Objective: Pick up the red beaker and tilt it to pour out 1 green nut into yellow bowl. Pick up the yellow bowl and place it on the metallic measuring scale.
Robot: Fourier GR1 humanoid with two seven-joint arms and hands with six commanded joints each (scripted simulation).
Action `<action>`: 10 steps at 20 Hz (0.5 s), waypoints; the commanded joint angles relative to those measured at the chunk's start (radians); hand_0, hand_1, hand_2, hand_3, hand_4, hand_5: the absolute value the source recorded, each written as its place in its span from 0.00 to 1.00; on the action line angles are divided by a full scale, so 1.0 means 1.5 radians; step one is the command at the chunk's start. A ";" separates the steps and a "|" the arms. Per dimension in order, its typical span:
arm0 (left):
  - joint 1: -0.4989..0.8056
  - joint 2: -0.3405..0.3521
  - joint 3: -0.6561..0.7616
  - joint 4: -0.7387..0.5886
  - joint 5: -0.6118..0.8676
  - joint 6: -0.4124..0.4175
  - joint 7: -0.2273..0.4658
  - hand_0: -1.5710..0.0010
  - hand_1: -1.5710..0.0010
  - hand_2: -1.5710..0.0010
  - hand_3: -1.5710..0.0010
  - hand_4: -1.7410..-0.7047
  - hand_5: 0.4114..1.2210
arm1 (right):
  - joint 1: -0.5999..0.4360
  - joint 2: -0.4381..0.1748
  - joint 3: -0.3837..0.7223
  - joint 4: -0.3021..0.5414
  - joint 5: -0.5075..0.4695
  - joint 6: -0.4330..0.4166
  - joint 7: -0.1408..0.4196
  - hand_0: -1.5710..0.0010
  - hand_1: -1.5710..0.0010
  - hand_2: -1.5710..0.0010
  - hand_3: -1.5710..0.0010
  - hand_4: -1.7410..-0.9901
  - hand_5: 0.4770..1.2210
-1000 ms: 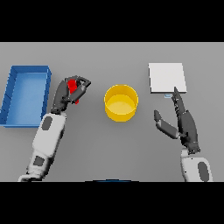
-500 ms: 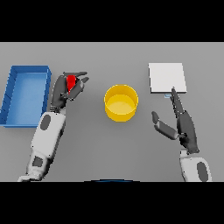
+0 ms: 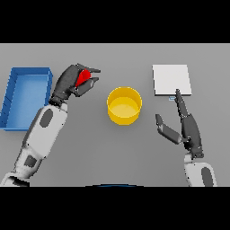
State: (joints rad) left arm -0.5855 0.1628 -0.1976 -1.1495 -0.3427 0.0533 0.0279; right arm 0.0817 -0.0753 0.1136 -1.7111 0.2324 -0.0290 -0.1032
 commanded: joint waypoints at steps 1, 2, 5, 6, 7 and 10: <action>-0.002 0.002 -0.009 0.001 -0.007 -0.002 0.006 0.01 0.01 0.01 0.01 0.01 0.87 | 0.002 -0.002 -0.001 -0.005 0.001 -0.001 0.007 1.00 1.00 1.00 1.00 0.66 0.30; -0.005 0.003 -0.017 0.003 -0.010 -0.002 0.009 0.01 0.01 0.01 0.01 0.01 0.87 | 0.008 -0.005 -0.002 -0.009 0.000 0.001 0.006 1.00 1.00 1.00 1.00 0.66 0.31; -0.035 0.020 -0.062 0.026 -0.058 -0.004 0.024 0.00 0.00 0.00 0.00 0.01 0.87 | 0.008 -0.005 0.001 0.000 0.002 0.005 0.016 1.00 1.00 1.00 1.00 0.65 0.32; -0.053 0.032 -0.089 0.029 -0.089 -0.010 0.031 0.00 0.00 0.00 0.00 0.00 0.87 | 0.002 -0.007 -0.002 0.000 0.002 0.004 0.011 1.00 1.00 1.00 1.00 0.65 0.32; -0.070 0.040 -0.115 0.041 -0.119 -0.013 0.029 0.00 0.00 0.00 0.00 0.00 0.88 | 0.004 -0.007 -0.002 0.000 0.000 0.005 0.007 1.00 1.00 1.00 1.00 0.64 0.33; -0.120 0.065 -0.196 0.065 -0.209 -0.031 0.038 0.00 0.00 0.00 0.00 0.00 0.91 | 0.014 -0.006 0.001 -0.009 -0.007 0.013 0.001 1.00 1.00 1.00 1.00 0.63 0.33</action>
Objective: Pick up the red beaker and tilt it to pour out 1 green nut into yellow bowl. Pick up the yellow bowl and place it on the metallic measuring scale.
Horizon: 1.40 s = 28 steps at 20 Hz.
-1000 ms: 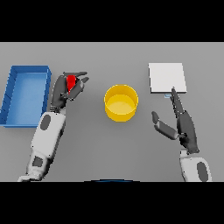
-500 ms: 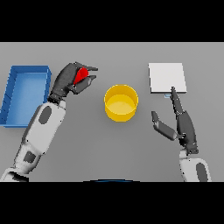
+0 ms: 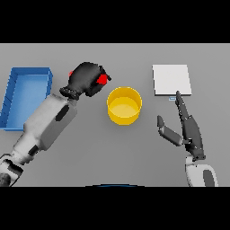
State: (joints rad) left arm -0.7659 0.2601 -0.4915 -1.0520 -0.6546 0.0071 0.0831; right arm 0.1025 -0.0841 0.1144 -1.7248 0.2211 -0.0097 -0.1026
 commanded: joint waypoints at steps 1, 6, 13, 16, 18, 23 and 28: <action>-0.024 -0.003 -0.019 0.022 -0.024 -0.004 0.009 0.00 0.00 0.00 0.00 0.00 0.93 | -0.006 0.004 0.000 0.005 -0.002 0.000 0.008 1.00 1.00 1.00 1.00 0.63 0.33; -0.116 0.019 -0.114 0.088 -0.106 -0.066 -0.035 0.00 0.00 0.00 0.00 0.09 0.98 | -0.003 0.013 0.005 0.004 0.006 -0.010 0.000 1.00 1.00 1.00 1.00 0.64 0.31; -0.218 0.007 -0.238 0.152 -0.177 -0.167 -0.071 0.00 0.00 0.00 0.00 0.04 1.00 | -0.017 0.021 -0.007 0.017 -0.002 -0.021 0.006 1.00 1.00 1.00 1.00 0.71 0.24; -0.253 -0.006 -0.288 0.175 -0.209 -0.193 -0.064 0.00 0.00 0.00 0.00 0.02 1.00 | -0.013 0.021 0.002 0.016 0.016 -0.027 0.005 1.00 1.00 1.00 1.00 0.73 0.23; -0.276 -0.010 -0.322 0.189 -0.230 -0.205 -0.070 0.00 0.00 0.00 0.00 0.01 1.00 | -0.008 0.021 0.001 0.017 0.015 -0.027 -0.006 1.00 1.00 1.00 1.00 0.73 0.23; -0.319 -0.011 -0.398 0.214 -0.274 -0.184 -0.113 0.00 0.00 0.00 0.00 0.01 1.00 | -0.010 0.020 -0.007 0.020 0.010 -0.032 0.002 1.00 1.00 1.00 1.00 0.75 0.20; -0.355 -0.034 -0.487 0.247 -0.331 -0.169 -0.119 0.00 0.00 0.00 0.00 0.01 1.00 | -0.019 0.019 -0.006 0.019 0.016 -0.033 0.011 1.00 1.00 1.00 1.00 0.77 0.20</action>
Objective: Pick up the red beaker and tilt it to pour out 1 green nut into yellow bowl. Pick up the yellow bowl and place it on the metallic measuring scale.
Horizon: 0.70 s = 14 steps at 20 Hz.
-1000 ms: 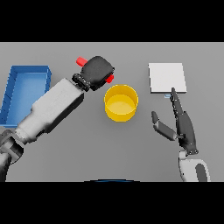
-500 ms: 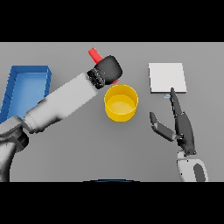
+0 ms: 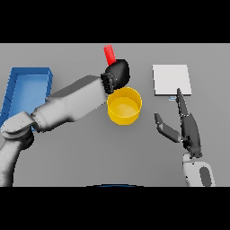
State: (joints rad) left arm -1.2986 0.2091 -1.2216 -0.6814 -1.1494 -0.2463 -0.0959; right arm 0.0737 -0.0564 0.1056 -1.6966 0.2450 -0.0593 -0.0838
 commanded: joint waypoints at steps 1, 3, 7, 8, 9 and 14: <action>-0.009 -0.007 -0.010 0.011 -0.007 0.006 0.000 0.00 0.00 0.00 0.00 0.01 1.00 | 0.005 -0.003 0.003 -0.004 0.007 -0.002 -0.001 1.00 1.00 1.00 1.00 0.78 0.20; -0.020 -0.014 -0.032 0.017 -0.014 0.009 -0.008 0.00 0.00 0.00 0.00 0.01 1.00 | 0.015 -0.002 0.006 -0.005 0.015 -0.006 -0.016 1.00 1.00 1.00 1.00 0.78 0.21; -0.049 -0.030 -0.073 0.026 -0.030 0.009 -0.006 0.00 0.00 0.00 0.00 0.02 1.00 | 0.005 0.001 0.000 0.004 0.013 -0.011 -0.006 1.00 1.00 1.00 1.00 0.78 0.21; -0.059 -0.031 -0.080 0.021 -0.029 0.001 -0.009 0.00 0.00 0.00 0.00 0.02 1.00 | 0.013 0.002 0.008 -0.001 0.021 -0.012 -0.016 1.00 1.00 1.00 1.00 0.79 0.21; -0.065 -0.029 -0.086 0.024 -0.028 0.003 -0.016 0.00 0.00 0.00 0.00 0.02 1.00 | 0.014 0.006 0.007 0.004 0.017 -0.012 -0.020 1.00 1.00 1.00 1.00 0.78 0.21; -0.161 -0.005 -0.092 0.074 -0.022 0.029 -0.041 0.00 0.00 0.00 0.00 0.02 1.00 | 0.008 0.004 0.003 0.004 0.001 -0.002 -0.029 1.00 1.00 1.00 1.00 0.79 0.23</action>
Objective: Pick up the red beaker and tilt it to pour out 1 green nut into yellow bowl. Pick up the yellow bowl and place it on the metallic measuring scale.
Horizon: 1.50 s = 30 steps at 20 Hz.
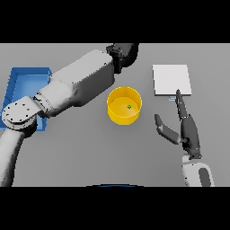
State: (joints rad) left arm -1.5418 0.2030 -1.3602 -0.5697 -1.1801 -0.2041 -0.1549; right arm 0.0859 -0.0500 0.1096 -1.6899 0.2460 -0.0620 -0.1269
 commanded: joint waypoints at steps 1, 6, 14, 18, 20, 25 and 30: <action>-0.019 0.008 0.011 0.017 0.011 0.011 -0.007 0.00 0.00 0.00 0.00 0.02 1.00 | -0.004 -0.004 -0.003 0.003 -0.002 0.002 0.000 1.00 1.00 1.00 1.00 0.78 0.24; -0.110 0.061 0.122 0.140 0.119 0.049 0.017 0.00 0.00 0.00 0.13 0.01 1.00 | 0.000 0.002 0.009 -0.005 0.002 0.005 -0.011 1.00 1.00 1.00 1.00 0.77 0.25; -0.102 0.172 0.429 0.320 0.477 0.105 0.106 0.00 0.00 0.00 0.09 0.00 1.00 | -0.031 0.000 0.002 0.018 -0.001 0.001 -0.005 1.00 1.00 1.00 1.00 0.84 0.20; -0.029 0.228 0.518 0.360 0.610 0.155 0.135 0.00 0.00 0.00 0.04 0.00 1.00 | -0.025 -0.004 0.000 0.020 -0.029 0.027 -0.022 1.00 1.00 1.00 1.00 0.86 0.21; 0.013 0.241 0.540 0.377 0.656 0.195 0.170 0.00 0.00 0.00 0.02 0.00 1.00 | -0.026 -0.007 0.001 0.012 -0.030 0.030 -0.020 1.00 1.00 1.00 1.00 0.82 0.23; 0.084 0.256 0.609 0.394 0.770 0.253 0.220 0.00 0.00 0.00 0.03 0.00 1.00 | -0.025 -0.020 -0.004 0.029 -0.035 0.042 -0.035 1.00 1.00 1.00 1.00 0.76 0.27; 0.160 0.252 0.656 0.399 0.852 0.278 0.219 0.00 0.00 0.00 0.13 0.00 1.00 | -0.025 -0.011 0.010 0.020 -0.015 0.031 -0.024 1.00 1.00 1.00 1.00 0.73 0.30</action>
State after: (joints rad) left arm -1.3009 0.5807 -0.3766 0.0297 0.0995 0.2119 0.1730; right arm 0.0490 -0.0672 0.1249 -1.6597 0.2239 -0.0153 -0.1629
